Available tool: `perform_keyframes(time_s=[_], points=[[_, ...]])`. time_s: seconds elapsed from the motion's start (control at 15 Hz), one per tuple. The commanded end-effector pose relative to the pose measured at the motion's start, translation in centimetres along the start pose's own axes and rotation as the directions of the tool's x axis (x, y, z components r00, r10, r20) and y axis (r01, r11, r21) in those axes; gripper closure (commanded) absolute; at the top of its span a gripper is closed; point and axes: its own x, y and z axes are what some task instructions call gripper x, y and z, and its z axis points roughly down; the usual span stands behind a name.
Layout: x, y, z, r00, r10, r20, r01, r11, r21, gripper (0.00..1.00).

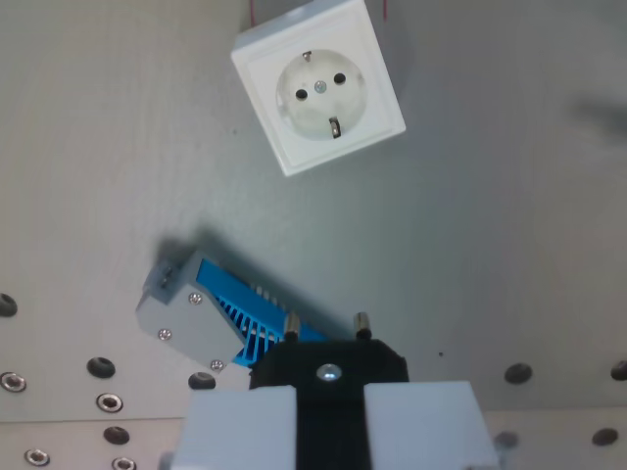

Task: Move above the white socket

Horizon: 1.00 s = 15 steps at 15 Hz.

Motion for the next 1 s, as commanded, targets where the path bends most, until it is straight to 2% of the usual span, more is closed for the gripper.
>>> perform_keyframes(time_s=[0.07, 1.0], points=[[0.0, 0.4, 1.3, 0.988, -0.138, -0.073, 0.139, 0.99, 0.011, 1.0], [1.4, 0.5, 7.4, 0.957, -0.277, -0.08, 0.279, 0.96, 0.009, 1.0]])
